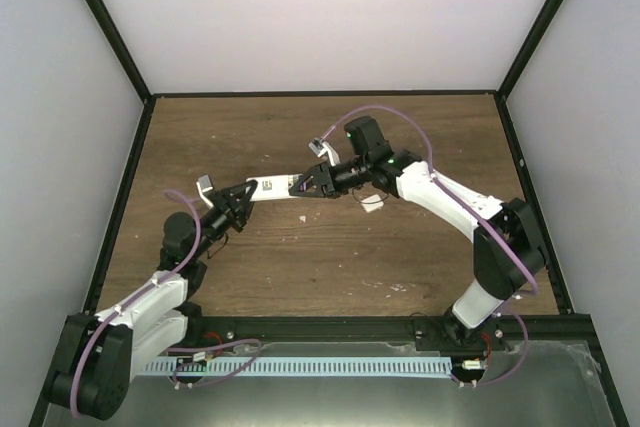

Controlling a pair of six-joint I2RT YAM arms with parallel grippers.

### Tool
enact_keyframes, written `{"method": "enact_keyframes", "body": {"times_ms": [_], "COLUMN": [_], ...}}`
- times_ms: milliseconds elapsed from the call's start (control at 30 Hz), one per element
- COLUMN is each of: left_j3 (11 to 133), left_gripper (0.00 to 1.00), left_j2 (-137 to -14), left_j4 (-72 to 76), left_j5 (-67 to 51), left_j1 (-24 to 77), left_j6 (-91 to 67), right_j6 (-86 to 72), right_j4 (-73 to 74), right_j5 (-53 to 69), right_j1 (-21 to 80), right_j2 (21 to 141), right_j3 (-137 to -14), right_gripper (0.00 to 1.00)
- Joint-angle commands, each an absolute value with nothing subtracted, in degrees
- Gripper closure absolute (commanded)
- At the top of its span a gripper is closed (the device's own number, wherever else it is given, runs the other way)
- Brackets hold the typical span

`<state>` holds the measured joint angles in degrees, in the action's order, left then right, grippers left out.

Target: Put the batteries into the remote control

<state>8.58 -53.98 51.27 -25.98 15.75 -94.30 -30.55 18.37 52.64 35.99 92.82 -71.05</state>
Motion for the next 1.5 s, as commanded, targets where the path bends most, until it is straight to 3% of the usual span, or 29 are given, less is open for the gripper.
{"method": "enact_keyframes", "body": {"times_ms": [0, 1467], "left_j3": [9.93, 10.91], "left_gripper": [1.00, 1.00], "left_j2": [-53.26, -55.47], "left_j4": [50.15, 52.93], "left_j5": [-26.15, -31.49], "left_j1": [15.87, 15.82], "left_j6": [-94.26, -95.27], "right_j6": [-28.90, -28.07], "right_j4": [18.55, 17.12], "right_j5": [53.41, 55.14], "right_j1": [35.51, 33.66], "right_j2": [90.42, 93.38], "right_j3": [-71.18, -73.74], "right_gripper": [0.56, 0.70]}}
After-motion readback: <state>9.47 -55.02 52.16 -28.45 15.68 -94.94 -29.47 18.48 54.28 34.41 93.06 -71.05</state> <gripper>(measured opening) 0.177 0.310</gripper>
